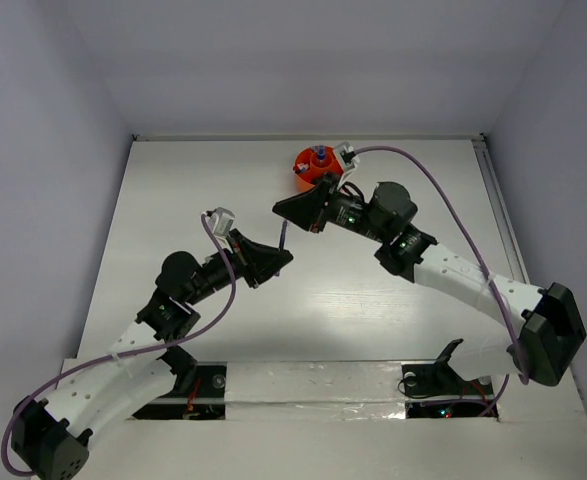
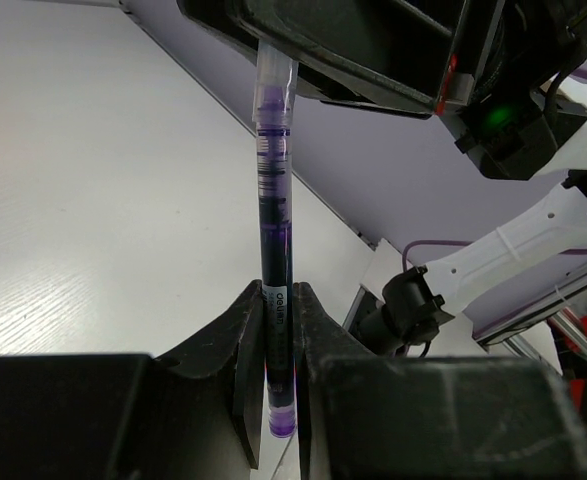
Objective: Sort the stationery into containers
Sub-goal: Close the pen cap on the pen.
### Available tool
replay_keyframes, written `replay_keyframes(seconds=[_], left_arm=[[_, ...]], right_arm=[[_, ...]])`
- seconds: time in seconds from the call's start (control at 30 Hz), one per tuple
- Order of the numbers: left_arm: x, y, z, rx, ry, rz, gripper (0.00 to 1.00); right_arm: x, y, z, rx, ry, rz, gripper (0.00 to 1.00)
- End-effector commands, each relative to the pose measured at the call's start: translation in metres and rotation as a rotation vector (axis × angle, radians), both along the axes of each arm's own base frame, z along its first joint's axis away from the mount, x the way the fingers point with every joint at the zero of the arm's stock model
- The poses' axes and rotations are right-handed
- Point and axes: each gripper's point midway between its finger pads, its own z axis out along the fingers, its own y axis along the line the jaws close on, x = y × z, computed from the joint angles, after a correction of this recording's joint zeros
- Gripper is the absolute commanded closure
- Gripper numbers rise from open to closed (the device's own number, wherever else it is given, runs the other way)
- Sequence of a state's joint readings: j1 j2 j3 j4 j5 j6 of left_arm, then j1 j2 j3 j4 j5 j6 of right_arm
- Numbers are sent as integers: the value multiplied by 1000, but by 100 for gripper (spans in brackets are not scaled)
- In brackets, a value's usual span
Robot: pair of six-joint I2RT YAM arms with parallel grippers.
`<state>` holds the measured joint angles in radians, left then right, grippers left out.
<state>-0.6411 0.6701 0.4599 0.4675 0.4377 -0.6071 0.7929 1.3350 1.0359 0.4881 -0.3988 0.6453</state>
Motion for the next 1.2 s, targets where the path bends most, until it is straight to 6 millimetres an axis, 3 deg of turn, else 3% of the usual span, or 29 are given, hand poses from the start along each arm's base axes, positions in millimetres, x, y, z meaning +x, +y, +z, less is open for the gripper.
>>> replay_keyframes(seconds=[0.0, 0.33, 0.73, 0.83, 1.0, 1.1, 1.17], left_arm=[[-12, 8, 86, -161, -232, 0, 100], [-6, 14, 96, -124, -259, 54, 100], [4, 15, 139, -81, -325, 100, 100], [8, 16, 150, -66, -343, 120, 100], [13, 21, 168, -46, -367, 150, 100], [18, 27, 174, -20, -375, 173, 100], [21, 37, 183, -10, -397, 212, 100]], right_arm=[[-16, 7, -8, 16, 28, 98, 100], [-31, 15, -20, 11, 74, 215, 100], [-38, 16, -74, -97, 129, 176, 100], [-52, 22, -81, -110, 135, 214, 100], [-77, 35, -113, -177, 172, 265, 100], [-78, 30, -131, -192, 207, 246, 100], [-76, 24, -131, -198, 197, 214, 100]])
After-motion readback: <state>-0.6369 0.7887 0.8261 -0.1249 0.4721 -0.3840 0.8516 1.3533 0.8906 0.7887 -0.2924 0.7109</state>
